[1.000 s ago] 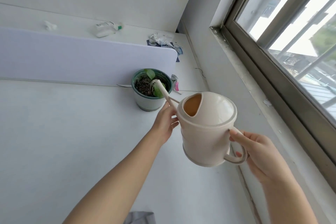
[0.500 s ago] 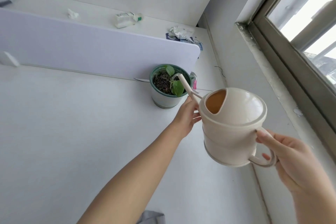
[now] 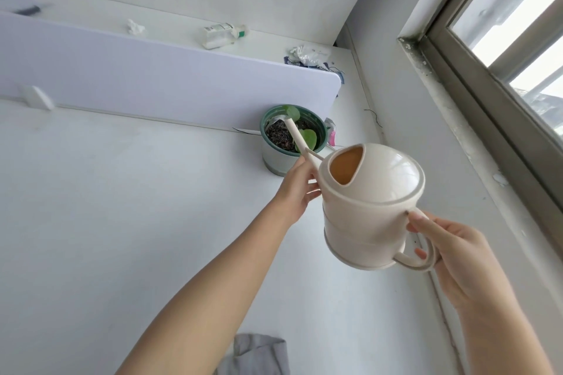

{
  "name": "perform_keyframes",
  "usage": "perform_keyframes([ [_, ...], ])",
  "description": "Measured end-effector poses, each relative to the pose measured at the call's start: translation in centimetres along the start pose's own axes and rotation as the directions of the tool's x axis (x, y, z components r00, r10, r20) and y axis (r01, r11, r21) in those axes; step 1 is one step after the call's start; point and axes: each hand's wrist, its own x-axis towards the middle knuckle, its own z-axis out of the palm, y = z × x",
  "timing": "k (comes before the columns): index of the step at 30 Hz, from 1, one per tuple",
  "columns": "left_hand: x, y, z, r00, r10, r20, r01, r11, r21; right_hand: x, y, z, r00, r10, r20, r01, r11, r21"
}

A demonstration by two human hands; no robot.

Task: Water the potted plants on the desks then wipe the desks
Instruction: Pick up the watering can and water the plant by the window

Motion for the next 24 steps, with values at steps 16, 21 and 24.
perform_keyframes([
  [16, -6.9, -6.6, -3.5, 0.978, -0.084, -0.191, 0.120, 0.975, 0.185, -2.6, 9.0, -1.3, 0.960, 0.192, -0.203, -0.167, 0.977, 0.133],
  [21, -8.7, -7.3, -5.2, 0.959, -0.030, -0.281, 0.080, 0.982, 0.169, -2.2, 11.9, -0.1, 0.952, 0.251, -0.175, -0.241, 0.968, 0.074],
  [24, -9.8, -7.7, -5.8, 0.944, -0.005, -0.329, 0.049, 0.991, 0.128, -2.0, 12.7, 0.6, 0.952, 0.264, -0.157, -0.262, 0.965, 0.032],
])
